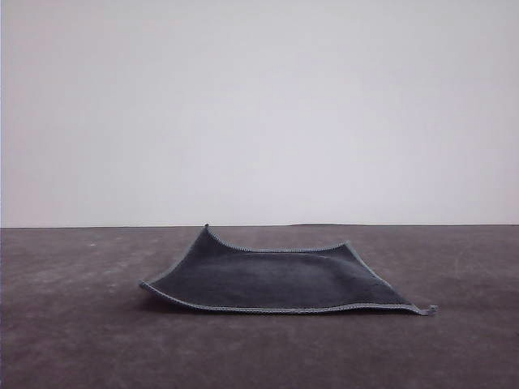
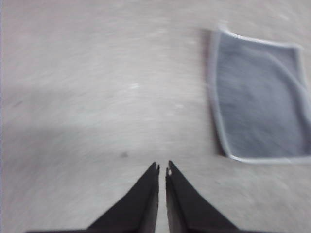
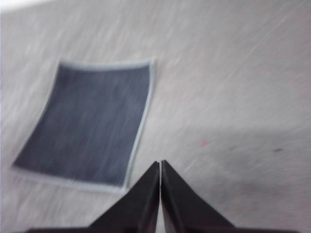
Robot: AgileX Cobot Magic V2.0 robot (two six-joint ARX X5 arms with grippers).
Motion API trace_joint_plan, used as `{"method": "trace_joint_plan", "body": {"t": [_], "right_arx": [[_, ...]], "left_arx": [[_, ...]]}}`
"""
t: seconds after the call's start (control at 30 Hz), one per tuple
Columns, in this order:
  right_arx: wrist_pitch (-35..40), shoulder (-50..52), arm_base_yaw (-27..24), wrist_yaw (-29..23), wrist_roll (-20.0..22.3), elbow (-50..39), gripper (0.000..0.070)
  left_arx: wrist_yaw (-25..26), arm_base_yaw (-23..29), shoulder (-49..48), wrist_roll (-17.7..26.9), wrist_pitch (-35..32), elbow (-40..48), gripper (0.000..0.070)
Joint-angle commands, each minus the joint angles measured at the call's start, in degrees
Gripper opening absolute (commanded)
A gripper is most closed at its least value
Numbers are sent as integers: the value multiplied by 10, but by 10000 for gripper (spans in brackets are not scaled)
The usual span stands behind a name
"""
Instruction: Fold clothes
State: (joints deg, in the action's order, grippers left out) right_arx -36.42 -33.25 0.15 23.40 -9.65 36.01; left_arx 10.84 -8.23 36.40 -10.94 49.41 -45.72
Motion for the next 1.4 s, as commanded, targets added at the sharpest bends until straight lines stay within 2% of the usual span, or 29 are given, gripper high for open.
{"method": "trace_joint_plan", "body": {"t": [0.0, 0.17, 0.33, 0.4, 0.43, 0.47, 0.5, 0.53, 0.7, 0.83, 1.03, 1.13, 1.23, 1.37], "right_arx": [[14, -7, 17, 2, 27, 11, 0], [45, -22, 71, -12, 65, 11, 0], [51, -23, 93, -24, 84, 11, 8], [51, -22, 93, -24, 86, 11, 129], [51, -22, 93, -24, 86, 11, 213], [51, -22, 93, -24, 86, 11, 297], [51, -22, 93, -24, 86, 11, 355], [51, -21, 93, -24, 86, 11, 381], [51, -21, 93, -24, 86, 11, 382], [53, -22, 93, -24, 84, 11, 382], [60, -52, 93, -24, 15, 22, 381], [58, -88, 93, -23, -20, 40, 381], [56, -133, 93, -22, -41, 62, 381], [46, -204, 91, -19, -54, 95, 381]], "left_arx": [[3, -25, 8, 23, -15, -12, 12], [3, -86, 31, 67, -28, -14, 12], [3, -98, 37, 78, -30, -14, 13], [3, -98, 36, 78, -40, -14, 77], [3, -98, 35, 78, -45, -14, 146], [3, -98, 31, 77, -47, -14, 254], [3, -98, 28, 77, -48, -14, 333], [4, -98, 26, 77, -49, -14, 374], [3, -98, 12, 72, -48, -14, 379], [2, -98, 10, 35, -49, -14, 395], [2, -97, 55, -12, -48, -19, 398], [5, -94, 104, -20, -42, -31, 432], [34, -90, 162, -20, -43, -45, 525], [83, -79, 237, -18, -68, -65, 523]]}}
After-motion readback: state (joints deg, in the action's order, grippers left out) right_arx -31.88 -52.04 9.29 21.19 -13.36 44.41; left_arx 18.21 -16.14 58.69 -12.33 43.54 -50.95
